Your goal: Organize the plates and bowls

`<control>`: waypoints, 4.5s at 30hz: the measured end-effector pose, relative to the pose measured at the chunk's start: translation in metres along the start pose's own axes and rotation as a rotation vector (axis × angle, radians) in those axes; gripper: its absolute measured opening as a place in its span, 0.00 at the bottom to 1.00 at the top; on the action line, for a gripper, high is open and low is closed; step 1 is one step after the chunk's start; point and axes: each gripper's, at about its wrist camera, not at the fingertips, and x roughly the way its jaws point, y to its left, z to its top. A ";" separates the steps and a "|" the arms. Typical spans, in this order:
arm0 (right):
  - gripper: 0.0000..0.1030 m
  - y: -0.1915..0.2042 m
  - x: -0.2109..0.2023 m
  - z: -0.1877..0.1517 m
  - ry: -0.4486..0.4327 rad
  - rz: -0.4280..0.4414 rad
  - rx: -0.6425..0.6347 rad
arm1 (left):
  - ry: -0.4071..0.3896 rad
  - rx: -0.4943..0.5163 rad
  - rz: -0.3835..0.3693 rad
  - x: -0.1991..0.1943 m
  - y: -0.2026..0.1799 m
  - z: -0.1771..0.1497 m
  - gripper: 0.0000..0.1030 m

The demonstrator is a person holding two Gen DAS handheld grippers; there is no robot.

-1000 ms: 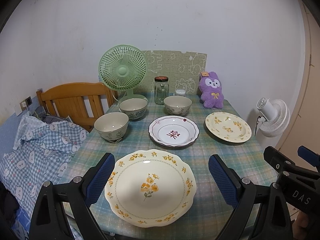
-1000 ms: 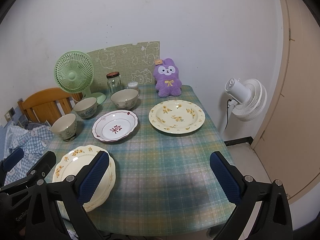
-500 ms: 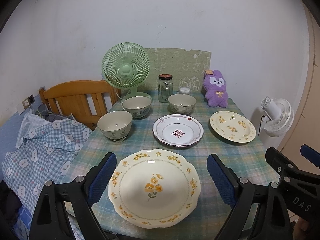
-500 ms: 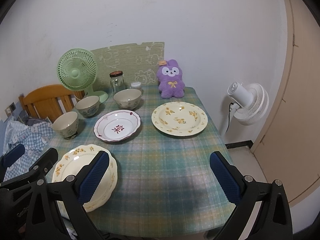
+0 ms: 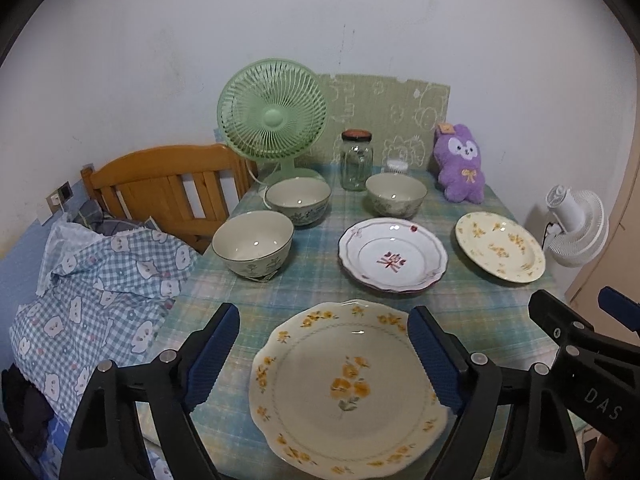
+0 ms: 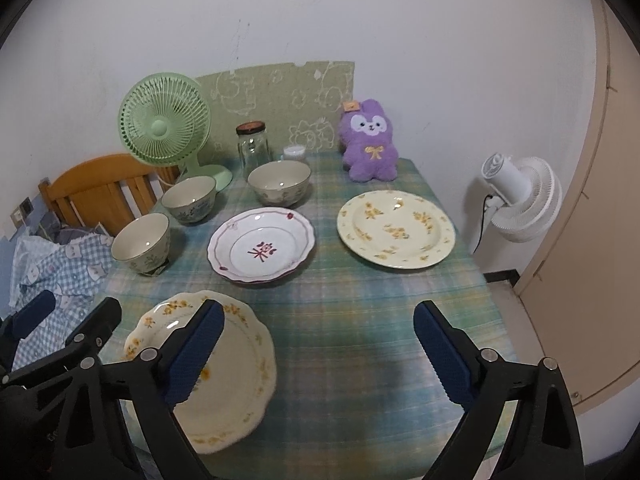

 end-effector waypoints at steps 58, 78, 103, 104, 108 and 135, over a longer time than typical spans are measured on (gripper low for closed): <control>0.63 0.037 0.123 -0.042 0.443 -0.182 0.079 | 0.366 0.123 -0.192 0.130 0.006 -0.024 0.61; 0.63 -0.099 0.130 -0.030 0.427 -0.147 0.029 | 0.364 0.063 -0.145 0.115 -0.119 -0.028 0.61; 0.71 -0.156 0.178 -0.041 0.430 0.016 -0.063 | 0.410 -0.010 0.005 0.138 -0.179 -0.052 0.64; 0.71 -0.156 0.177 -0.041 0.428 0.023 -0.066 | 0.409 -0.014 0.006 0.138 -0.178 -0.051 0.64; 0.72 -0.156 0.166 -0.036 0.401 0.030 -0.090 | 0.409 -0.047 0.005 0.133 -0.175 -0.048 0.70; 0.79 -0.168 0.092 0.073 0.171 0.012 0.077 | 0.214 0.101 -0.142 0.088 -0.185 0.068 0.86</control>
